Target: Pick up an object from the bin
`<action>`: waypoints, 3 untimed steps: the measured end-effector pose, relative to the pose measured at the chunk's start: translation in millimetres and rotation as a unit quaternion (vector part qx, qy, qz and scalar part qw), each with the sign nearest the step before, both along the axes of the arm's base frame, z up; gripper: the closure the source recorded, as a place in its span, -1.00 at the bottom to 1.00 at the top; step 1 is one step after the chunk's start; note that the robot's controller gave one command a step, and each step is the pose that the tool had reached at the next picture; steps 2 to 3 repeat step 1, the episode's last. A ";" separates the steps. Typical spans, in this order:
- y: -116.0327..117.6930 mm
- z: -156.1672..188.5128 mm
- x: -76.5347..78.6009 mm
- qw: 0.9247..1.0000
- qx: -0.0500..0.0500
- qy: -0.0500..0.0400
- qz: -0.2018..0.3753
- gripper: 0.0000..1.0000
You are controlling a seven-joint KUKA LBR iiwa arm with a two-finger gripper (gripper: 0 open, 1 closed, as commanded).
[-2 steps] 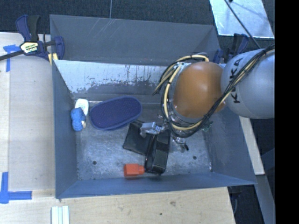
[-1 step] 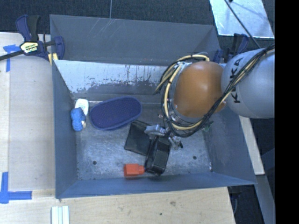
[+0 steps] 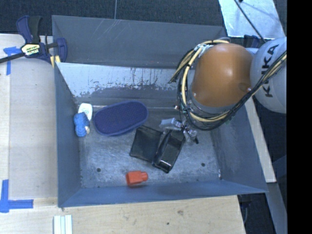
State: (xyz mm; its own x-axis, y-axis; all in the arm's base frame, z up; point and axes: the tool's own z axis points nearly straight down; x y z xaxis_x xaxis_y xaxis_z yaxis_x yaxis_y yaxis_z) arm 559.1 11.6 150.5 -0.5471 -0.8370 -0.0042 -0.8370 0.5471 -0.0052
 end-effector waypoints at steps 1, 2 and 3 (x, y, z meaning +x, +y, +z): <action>2.3 94.0 4.7 1.000 0.000 -0.001 0.019 1.00; 2.3 94.0 4.7 1.000 0.000 -0.001 0.019 1.00; 2.3 94.0 4.7 1.000 0.000 -0.001 0.019 1.00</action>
Offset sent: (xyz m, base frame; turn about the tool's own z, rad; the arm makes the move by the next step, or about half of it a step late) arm 0.0033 0.0026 0.0916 -0.0407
